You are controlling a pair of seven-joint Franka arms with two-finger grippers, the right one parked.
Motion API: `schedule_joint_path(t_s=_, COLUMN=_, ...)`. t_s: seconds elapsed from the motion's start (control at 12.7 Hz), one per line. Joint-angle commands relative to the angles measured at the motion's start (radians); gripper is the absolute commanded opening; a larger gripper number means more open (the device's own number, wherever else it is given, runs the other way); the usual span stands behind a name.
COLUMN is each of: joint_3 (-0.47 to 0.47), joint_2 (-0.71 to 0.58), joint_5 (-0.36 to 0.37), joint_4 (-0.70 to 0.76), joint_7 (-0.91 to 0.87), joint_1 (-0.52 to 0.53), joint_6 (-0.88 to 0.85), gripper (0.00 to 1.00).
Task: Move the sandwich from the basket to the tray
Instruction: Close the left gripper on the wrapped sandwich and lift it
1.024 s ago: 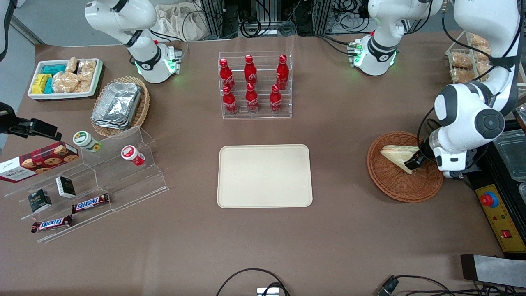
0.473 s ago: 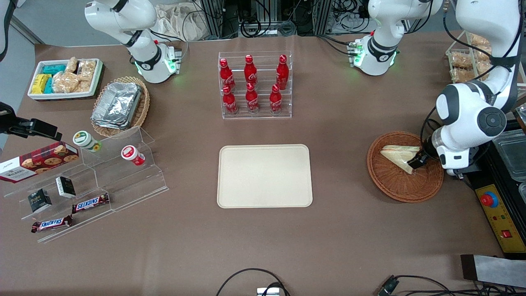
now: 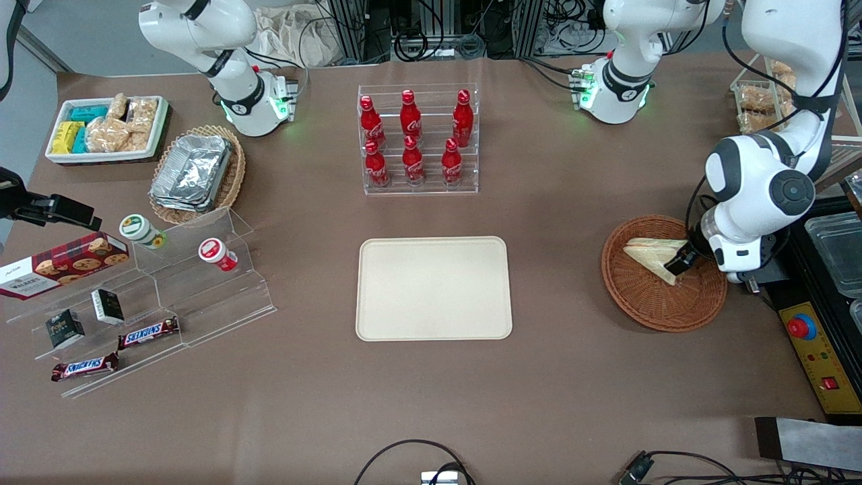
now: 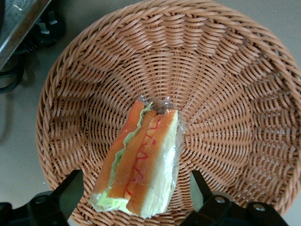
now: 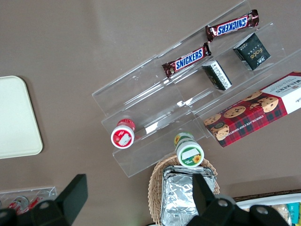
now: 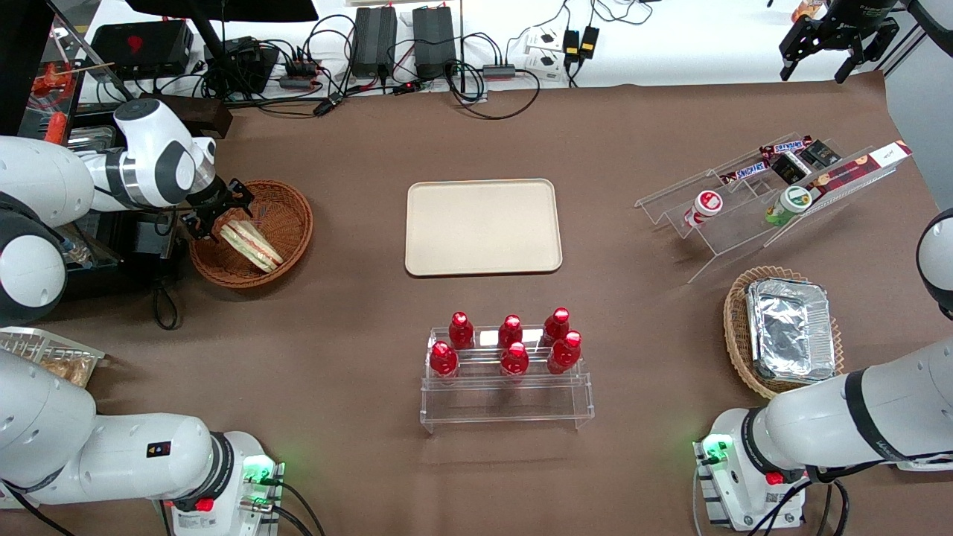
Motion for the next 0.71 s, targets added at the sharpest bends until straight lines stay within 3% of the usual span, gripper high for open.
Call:
schedule_joint_path(t_s=0.0, joint_3=0.000, joint_2=-0.036, joint_5=0.014, joint_4=-0.071, joint_7=-0.021, joint_1=0.003, joint_6=0.073, gripper=1.00)
schedule_joint_path(t_s=0.32, joint_3=0.000, joint_2=-0.033, joint_5=0.012, joint_4=-0.101, joint_7=-0.021, joint_1=0.003, joint_6=0.121, gripper=0.97)
schedule_joint_path(t_s=0.39, joint_3=0.000, joint_2=-0.034, joint_5=0.012, joint_4=-0.101, joint_7=-0.023, joint_1=0.003, joint_6=0.121, gripper=0.84)
schedule_joint_path(t_s=0.55, joint_3=0.000, joint_2=-0.036, joint_5=0.012, joint_4=-0.101, joint_7=-0.023, joint_1=0.003, joint_6=0.119, gripper=0.45)
schedule_joint_path(t_s=0.63, joint_3=0.000, joint_2=-0.038, joint_5=0.012, joint_4=-0.099, joint_7=-0.021, joint_1=0.003, joint_6=0.119, gripper=0.36)
